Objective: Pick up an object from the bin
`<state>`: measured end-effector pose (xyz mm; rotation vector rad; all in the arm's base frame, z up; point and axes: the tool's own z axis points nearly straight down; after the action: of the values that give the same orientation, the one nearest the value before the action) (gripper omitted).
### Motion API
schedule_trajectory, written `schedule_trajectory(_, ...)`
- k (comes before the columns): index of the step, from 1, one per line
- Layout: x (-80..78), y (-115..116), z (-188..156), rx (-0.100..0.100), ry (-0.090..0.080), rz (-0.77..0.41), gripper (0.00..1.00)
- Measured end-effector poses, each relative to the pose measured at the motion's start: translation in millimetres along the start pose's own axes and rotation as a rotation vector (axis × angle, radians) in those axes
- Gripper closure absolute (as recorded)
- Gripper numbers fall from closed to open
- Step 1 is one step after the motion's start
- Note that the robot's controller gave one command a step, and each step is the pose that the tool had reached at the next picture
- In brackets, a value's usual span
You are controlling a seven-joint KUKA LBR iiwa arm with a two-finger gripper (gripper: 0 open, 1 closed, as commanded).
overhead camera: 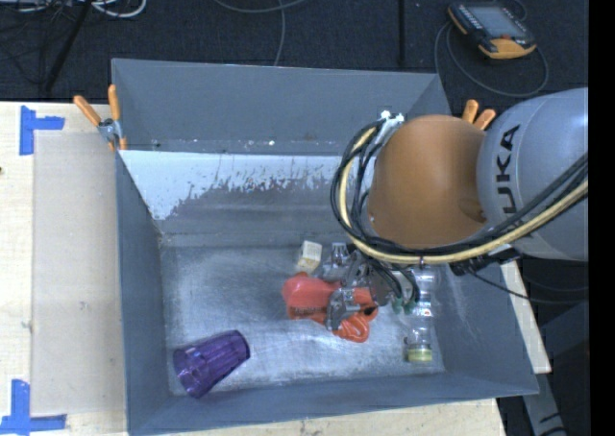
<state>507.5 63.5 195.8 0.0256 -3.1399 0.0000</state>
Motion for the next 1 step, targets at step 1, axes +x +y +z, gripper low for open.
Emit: schedule_trajectory(1,0.0,-0.2,0.0,0.0,0.0,0.001,1.0)
